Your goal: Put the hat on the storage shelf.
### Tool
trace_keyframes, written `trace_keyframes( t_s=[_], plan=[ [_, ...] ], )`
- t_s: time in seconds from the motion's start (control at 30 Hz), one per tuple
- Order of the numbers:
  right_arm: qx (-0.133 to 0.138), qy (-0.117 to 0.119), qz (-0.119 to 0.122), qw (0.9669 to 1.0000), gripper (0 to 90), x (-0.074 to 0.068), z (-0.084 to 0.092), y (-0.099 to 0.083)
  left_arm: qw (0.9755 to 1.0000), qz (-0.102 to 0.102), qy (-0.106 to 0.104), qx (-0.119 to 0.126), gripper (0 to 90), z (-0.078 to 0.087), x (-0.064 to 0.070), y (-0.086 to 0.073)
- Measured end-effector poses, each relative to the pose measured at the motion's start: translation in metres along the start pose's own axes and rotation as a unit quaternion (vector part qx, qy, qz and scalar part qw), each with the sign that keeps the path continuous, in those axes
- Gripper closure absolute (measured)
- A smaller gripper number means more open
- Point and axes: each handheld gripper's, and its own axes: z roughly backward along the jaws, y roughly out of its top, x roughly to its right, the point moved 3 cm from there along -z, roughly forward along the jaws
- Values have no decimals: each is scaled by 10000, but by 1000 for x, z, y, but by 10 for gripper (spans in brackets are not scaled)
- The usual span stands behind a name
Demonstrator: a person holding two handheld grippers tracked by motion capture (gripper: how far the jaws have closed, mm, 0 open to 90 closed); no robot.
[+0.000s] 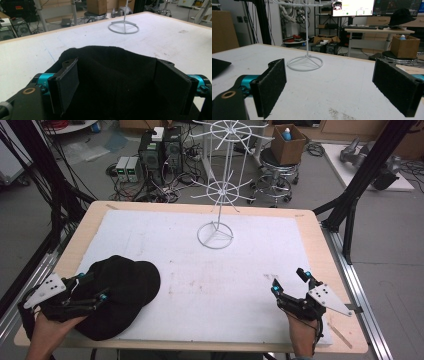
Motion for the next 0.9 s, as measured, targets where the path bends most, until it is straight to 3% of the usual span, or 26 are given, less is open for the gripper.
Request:
trace_keyframes(
  t_s=[0.23,0.33,0.57,0.9],
  plan=[
    [3,14,-1,10000,111,0,0,0,9998,-60,-39,-210,208,0,-1,-4],
    [7,12,-3,10000,111,0,0,0,9992,-70,-173,-359,208,-2,0,-7],
    [-11,17,-21,10000,111,-1,0,0,9988,-126,-227,-421,204,-3,1,-9],
    [-10,8,-21,10000,111,0,0,0,9980,-284,-134,-542,330,-3,1,-11]
  ],
)
